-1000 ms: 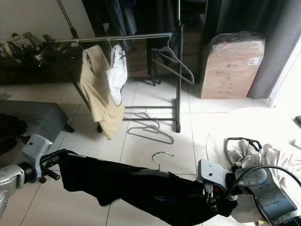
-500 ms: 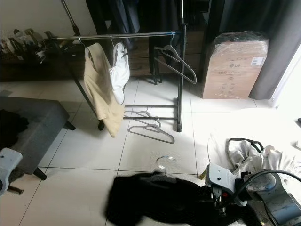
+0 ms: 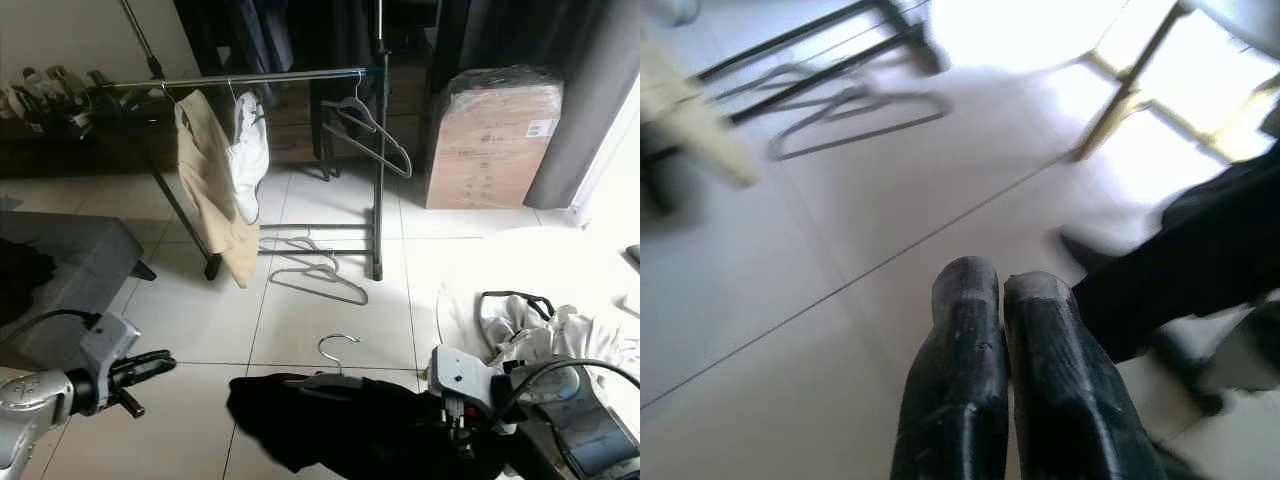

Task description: Hang hanger

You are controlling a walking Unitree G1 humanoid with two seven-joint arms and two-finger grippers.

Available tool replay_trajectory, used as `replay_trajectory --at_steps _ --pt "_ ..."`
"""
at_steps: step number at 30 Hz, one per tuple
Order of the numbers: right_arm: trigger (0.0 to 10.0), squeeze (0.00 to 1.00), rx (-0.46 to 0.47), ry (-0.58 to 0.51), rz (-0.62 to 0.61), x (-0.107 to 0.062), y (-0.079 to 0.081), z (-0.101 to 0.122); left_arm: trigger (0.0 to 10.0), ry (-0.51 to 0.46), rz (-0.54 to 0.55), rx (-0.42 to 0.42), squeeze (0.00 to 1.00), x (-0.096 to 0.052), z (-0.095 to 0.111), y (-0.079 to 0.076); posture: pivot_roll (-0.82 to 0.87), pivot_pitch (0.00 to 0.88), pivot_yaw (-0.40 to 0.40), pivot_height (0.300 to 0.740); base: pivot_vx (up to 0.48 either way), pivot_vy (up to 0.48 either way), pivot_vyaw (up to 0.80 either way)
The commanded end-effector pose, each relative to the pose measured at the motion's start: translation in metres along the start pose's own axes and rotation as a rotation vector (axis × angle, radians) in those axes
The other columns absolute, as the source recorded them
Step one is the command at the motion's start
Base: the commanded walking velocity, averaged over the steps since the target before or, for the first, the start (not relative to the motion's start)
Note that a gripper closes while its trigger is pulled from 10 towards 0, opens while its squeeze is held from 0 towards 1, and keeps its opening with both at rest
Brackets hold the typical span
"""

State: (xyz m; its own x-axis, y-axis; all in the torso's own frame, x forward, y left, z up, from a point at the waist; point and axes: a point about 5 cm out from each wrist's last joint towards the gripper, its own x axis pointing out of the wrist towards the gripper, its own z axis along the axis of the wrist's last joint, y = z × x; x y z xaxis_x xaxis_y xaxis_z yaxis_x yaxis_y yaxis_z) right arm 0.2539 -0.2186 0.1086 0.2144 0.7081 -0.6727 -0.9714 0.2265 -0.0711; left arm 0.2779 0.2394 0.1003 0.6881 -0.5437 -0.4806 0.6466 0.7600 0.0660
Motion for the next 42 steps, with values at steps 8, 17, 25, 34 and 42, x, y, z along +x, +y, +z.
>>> replay_trajectory --at_steps 8,17,25,34,42 --pt "0.0 0.0 -0.077 -0.063 0.116 0.026 0.013 0.024 10.0 -0.113 -0.496 0.006 1.0 0.005 0.045 -0.042 -0.14 0.145 0.118 0.74 0.0 0.0 0.0" --pt "0.0 0.0 -0.092 -0.097 0.15 0.042 0.018 0.036 10.0 -0.074 -0.781 0.095 1.0 0.021 0.063 -0.077 -0.15 0.146 0.128 0.74 0.0 0.0 0.0" --pt "0.0 0.0 -0.096 -0.09 0.163 0.046 0.02 0.037 10.0 -0.043 -0.888 0.163 1.0 0.02 0.067 -0.087 -0.15 0.147 0.129 0.74 0.0 0.0 0.0" --pt "0.0 0.0 -0.097 -0.089 0.17 0.048 0.02 0.037 10.0 0.103 -0.818 0.313 0.0 0.021 0.051 -0.08 -0.15 0.149 0.13 0.74 0.0 0.0 0.0" --pt "0.0 0.0 -0.105 -0.092 0.172 0.049 0.02 0.04 10.0 0.069 -0.907 0.334 0.0 0.03 0.056 -0.097 -0.15 0.149 0.13 0.74 0.0 0.0 0.0"
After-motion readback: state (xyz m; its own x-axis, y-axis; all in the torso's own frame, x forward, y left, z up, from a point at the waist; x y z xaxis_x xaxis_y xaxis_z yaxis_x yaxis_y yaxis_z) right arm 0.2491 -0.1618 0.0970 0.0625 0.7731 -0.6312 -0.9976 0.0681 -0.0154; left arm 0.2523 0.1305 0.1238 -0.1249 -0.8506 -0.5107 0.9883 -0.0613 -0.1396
